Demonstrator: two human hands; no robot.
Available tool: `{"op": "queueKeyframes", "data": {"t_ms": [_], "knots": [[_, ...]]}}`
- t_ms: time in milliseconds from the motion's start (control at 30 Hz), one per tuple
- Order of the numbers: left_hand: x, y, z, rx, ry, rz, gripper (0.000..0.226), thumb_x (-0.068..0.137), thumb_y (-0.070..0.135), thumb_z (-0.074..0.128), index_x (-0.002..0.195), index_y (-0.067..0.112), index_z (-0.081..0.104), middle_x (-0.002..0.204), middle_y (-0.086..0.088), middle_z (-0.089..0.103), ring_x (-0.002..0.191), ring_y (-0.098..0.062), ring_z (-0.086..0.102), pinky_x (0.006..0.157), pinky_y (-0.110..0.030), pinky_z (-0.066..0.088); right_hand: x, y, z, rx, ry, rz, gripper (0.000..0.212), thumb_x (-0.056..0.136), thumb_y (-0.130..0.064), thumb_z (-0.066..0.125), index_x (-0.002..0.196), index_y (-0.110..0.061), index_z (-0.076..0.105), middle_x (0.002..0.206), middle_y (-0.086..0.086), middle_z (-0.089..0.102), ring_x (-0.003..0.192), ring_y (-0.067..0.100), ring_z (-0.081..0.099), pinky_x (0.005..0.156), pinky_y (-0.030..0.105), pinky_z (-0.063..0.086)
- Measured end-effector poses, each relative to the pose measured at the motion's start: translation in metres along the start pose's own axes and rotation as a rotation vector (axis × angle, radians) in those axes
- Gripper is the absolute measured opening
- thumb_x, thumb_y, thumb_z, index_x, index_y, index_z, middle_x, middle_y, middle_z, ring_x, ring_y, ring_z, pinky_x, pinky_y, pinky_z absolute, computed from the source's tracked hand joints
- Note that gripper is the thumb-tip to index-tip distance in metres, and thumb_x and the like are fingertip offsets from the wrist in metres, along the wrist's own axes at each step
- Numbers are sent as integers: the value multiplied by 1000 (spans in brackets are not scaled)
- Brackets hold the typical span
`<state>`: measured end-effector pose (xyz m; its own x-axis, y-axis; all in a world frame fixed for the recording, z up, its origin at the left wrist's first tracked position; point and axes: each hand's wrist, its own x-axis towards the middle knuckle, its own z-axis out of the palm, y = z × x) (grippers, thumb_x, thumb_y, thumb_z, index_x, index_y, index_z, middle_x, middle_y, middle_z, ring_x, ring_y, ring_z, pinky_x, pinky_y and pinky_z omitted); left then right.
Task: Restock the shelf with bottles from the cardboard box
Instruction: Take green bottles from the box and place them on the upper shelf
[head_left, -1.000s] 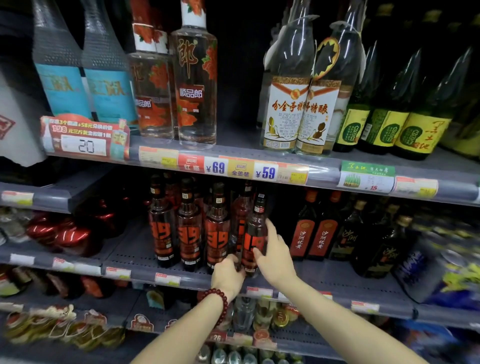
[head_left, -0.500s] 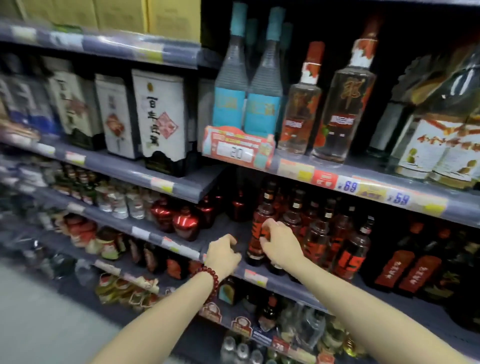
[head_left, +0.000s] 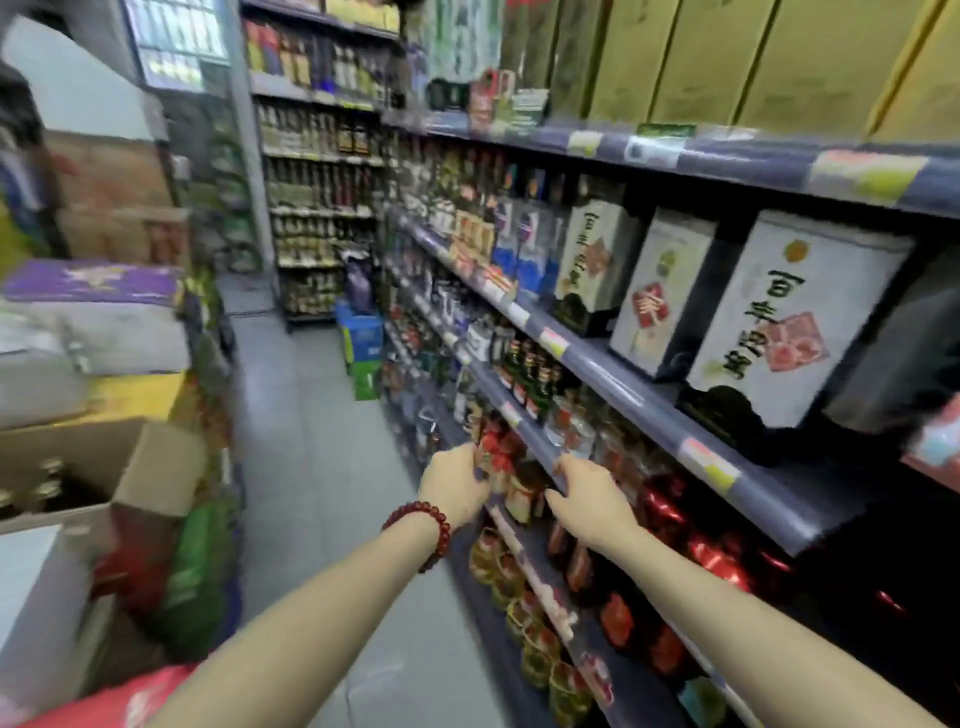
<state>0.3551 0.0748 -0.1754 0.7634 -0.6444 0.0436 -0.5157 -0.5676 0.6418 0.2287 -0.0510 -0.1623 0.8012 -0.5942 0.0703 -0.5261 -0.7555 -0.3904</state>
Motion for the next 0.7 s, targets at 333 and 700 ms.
{"op": "queueKeyframes", "data": {"t_ms": [333,700], "knots": [[24,-102,-84,76,319,-454,35,84,13,56,119,11,58,117,-15,63,109,-31,59,89,-33,49,141,-117,70,92,-199,-411,30,87,-18,54,116,-12,57,119,12,62,111,29,58,89,34,45],[30,-212,-145,93,549,-734,25,91,18,56,116,12,58,111,-8,65,100,-21,62,80,-27,53,192,-271,162,197,-388,-770,19,89,-19,55,105,-8,59,106,12,62,100,29,59,82,36,50]]}}
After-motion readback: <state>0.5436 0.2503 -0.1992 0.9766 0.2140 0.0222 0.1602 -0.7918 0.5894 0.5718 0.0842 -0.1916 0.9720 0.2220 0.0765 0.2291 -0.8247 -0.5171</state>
